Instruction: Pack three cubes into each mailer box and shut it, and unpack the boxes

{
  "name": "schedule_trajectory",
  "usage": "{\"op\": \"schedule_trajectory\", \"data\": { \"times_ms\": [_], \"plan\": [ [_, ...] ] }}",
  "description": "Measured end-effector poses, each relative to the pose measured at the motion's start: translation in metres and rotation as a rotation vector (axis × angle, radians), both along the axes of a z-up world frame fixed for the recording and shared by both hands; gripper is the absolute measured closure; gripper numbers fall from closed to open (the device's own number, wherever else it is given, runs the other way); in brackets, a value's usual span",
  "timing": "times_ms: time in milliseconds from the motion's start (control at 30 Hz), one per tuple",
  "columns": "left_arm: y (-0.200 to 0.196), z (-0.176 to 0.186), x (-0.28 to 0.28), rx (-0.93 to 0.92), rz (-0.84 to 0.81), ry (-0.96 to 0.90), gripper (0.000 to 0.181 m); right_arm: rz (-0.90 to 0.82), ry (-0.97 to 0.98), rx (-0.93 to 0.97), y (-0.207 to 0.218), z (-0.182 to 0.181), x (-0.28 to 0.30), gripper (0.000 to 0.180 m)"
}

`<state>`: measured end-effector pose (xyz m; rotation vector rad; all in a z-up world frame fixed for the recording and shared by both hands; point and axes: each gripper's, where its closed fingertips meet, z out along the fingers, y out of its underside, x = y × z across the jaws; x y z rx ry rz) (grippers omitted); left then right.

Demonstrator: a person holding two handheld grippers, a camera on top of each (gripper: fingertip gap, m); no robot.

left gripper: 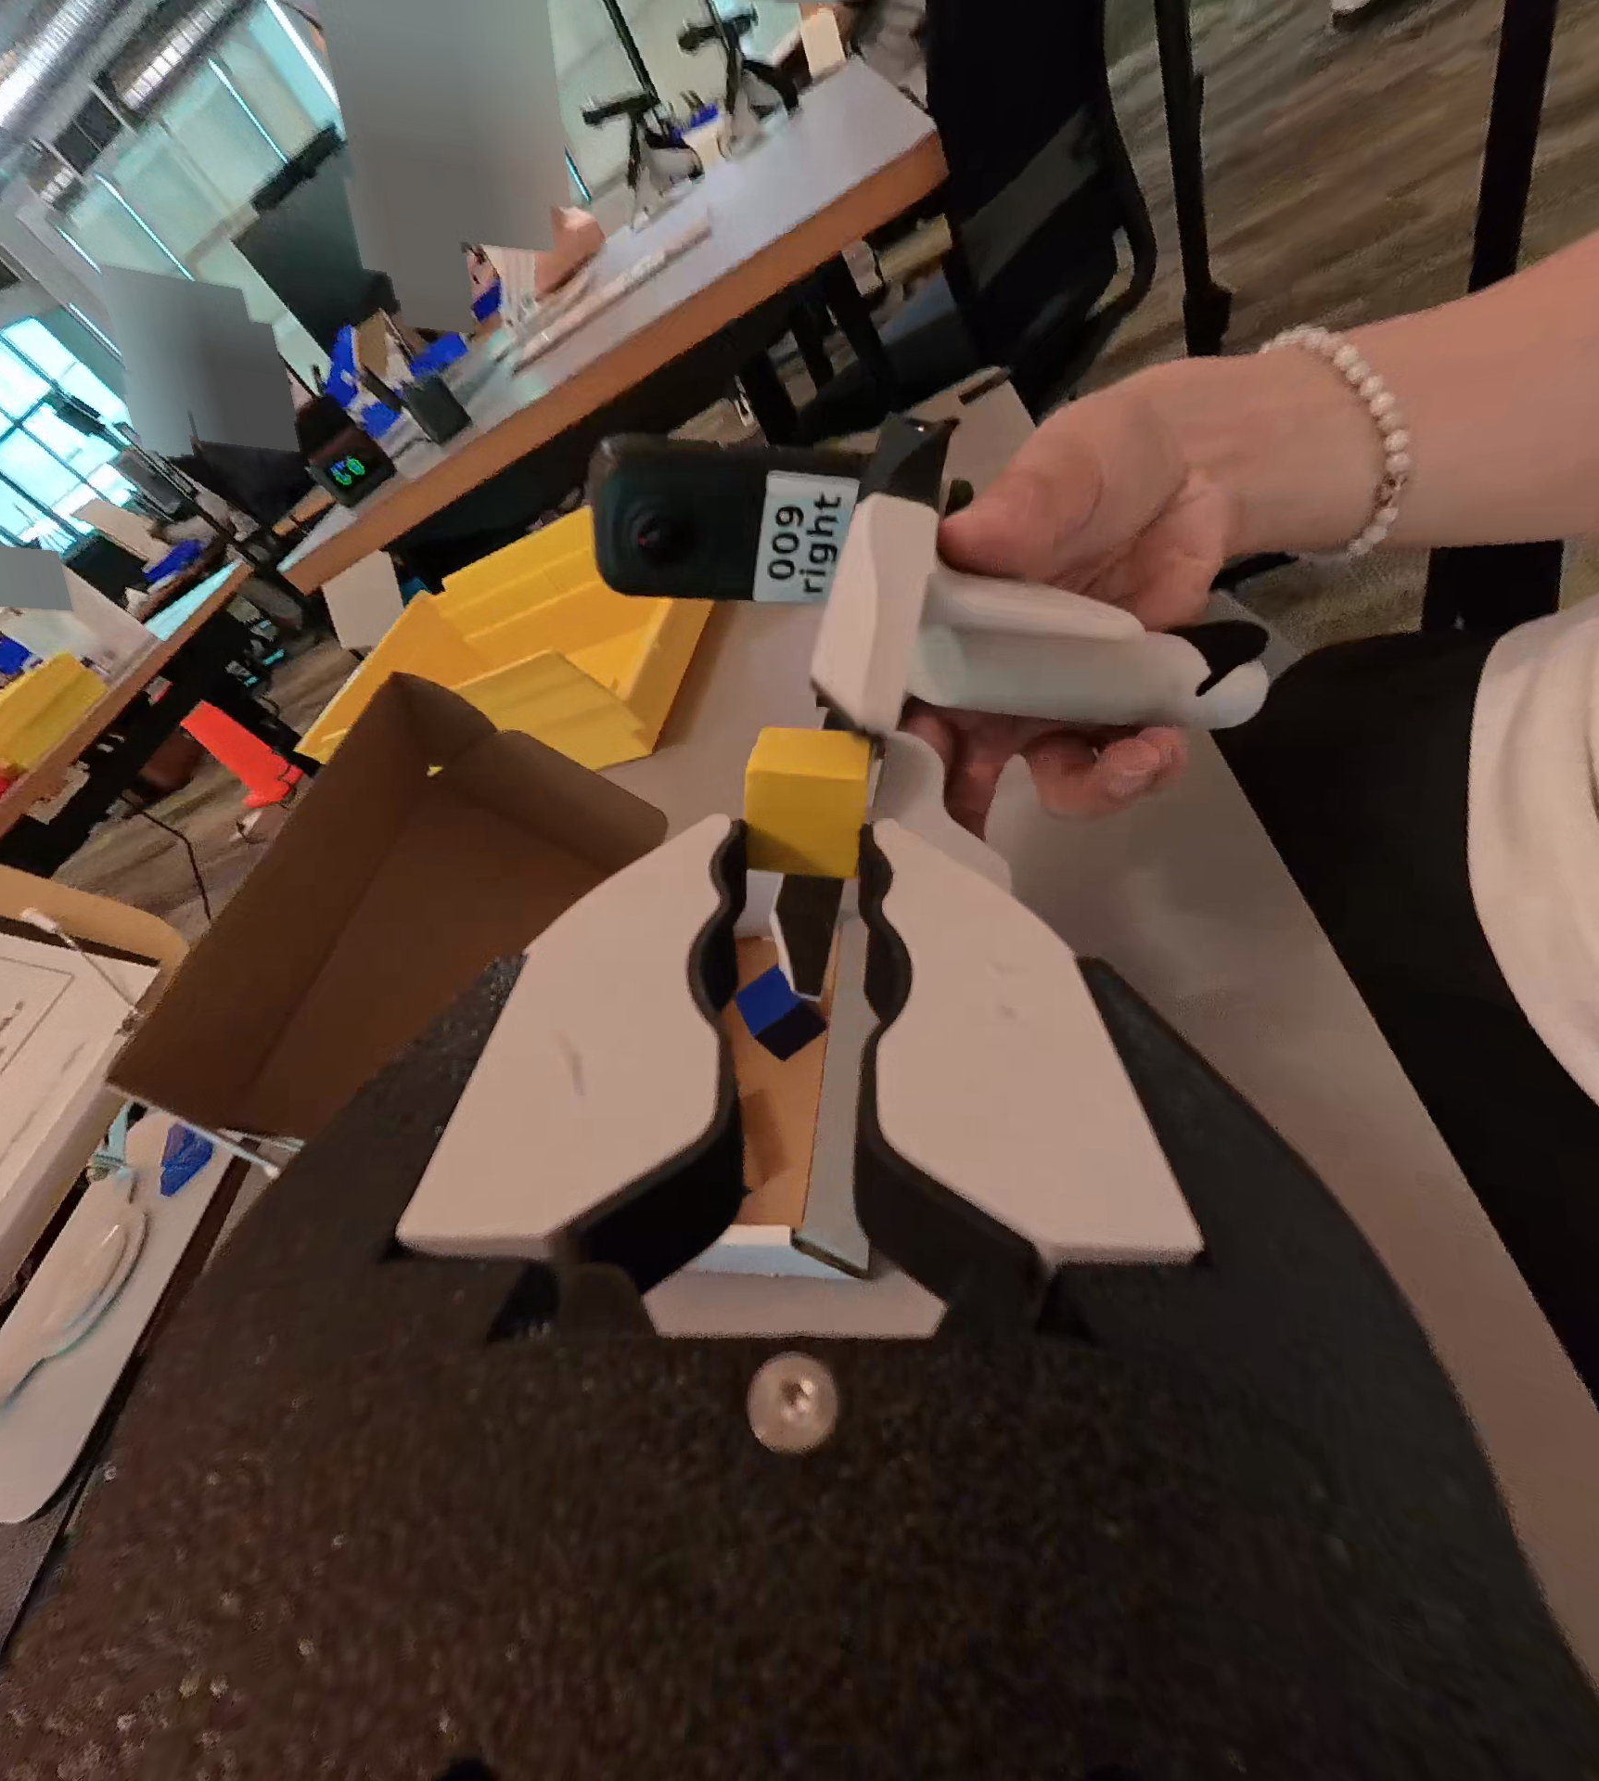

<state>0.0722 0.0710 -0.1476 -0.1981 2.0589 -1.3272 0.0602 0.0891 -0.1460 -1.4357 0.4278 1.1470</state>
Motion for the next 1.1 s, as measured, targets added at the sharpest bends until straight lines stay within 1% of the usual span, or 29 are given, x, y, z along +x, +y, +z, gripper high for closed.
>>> {"op": "schedule_trajectory", "data": {
  "times_ms": [33, 67, 100, 167, 233, 267, 333, 400, 500, 567, 633, 667, 700, 733, 800, 867, 900, 933, 967, 1100],
  "plan": [
    [-0.002, -0.003, 0.0, 0.024, -0.001, 0.002, 0.159, -0.006, -0.034, -0.018, 0.001, -0.004, -0.003, 0.118],
    [-0.002, -0.006, 0.002, 0.048, 0.014, -0.001, 0.16, -0.012, -0.061, 0.0, 0.001, -0.003, -0.005, 0.134],
    [0.0, -0.008, 0.005, 0.062, 0.038, -0.001, 0.16, -0.006, -0.071, 0.061, -0.001, 0.005, -0.007, 0.156],
    [0.007, -0.009, 0.011, 0.051, 0.111, 0.008, 0.158, -0.054, -0.077, 0.031, -0.001, 0.002, 0.003, 0.157],
    [0.023, -0.005, 0.021, 0.043, 0.237, -0.02, 0.133, -0.141, -0.162, -0.035, -0.004, -0.005, 0.023, 0.157],
    [0.034, -0.004, 0.025, 0.048, 0.298, -0.034, 0.133, -0.204, -0.247, -0.105, -0.006, -0.014, 0.037, 0.157],
    [0.054, -0.01, 0.031, 0.08, 0.403, -0.004, 0.135, -0.319, -0.5, -0.33, -0.017, -0.043, 0.069, 0.157],
    [0.071, -0.018, 0.035, 0.104, 0.486, 0.04, 0.139, -0.351, -0.716, -0.511, -0.027, -0.066, 0.089, 0.157],
    [0.078, -0.027, 0.041, 0.09, 0.528, 0.082, 0.142, -0.352, -0.906, -0.643, -0.026, -0.086, 0.102, 0.157],
    [0.079, -0.035, 0.044, 0.076, 0.542, 0.123, 0.143, -0.321, -0.95, -0.659, -0.016, -0.093, 0.1, 0.156],
    [0.084, -0.042, 0.049, 0.056, 0.592, 0.17, 0.144, -0.332, -0.962, -0.656, -0.007, -0.096, 0.1, 0.156],
    [0.088, -0.044, 0.052, 0.031, 0.631, 0.196, 0.145, -0.354, -0.969, -0.652, -0.004, -0.096, 0.102, 0.145],
    [0.092, -0.046, 0.056, -0.002, 0.67, 0.224, 0.146, -0.386, -0.981, -0.648, -0.004, -0.094, 0.105, 0.13],
    [0.096, -0.048, 0.058, -0.042, 0.707, 0.248, 0.149, -0.42, -1.002, -0.641, -0.005, -0.09, 0.109, 0.127],
    [0.101, -0.047, 0.064, -0.129, 0.77, 0.278, 0.155, -0.524, -1.041, -0.584, -0.012, -0.072, 0.118, 0.13],
    [0.104, -0.043, 0.07, -0.207, 0.828, 0.281, 0.156, -0.688, -1.056, -0.531, -0.026, -0.047, 0.135, 0.135],
    [0.105, -0.04, 0.074, -0.241, 0.86, 0.277, 0.156, -0.773, -1.07, -0.527, -0.035, -0.037, 0.146, 0.141],
    [0.105, -0.037, 0.079, -0.268, 0.886, 0.273, 0.155, -0.846, -1.083, -0.539, -0.044, -0.031, 0.158, 0.143],
    [0.103, -0.034, 0.083, -0.28, 0.901, 0.266, 0.154, -0.884, -1.087, -0.565, -0.051, -0.029, 0.168, 0.142],
    [0.104, -0.031, 0.107, -0.281, 0.995, 0.255, 0.15, -0.874, -1.009, -0.643, -0.053, -0.04, 0.189, 0.133]
  ]
}}
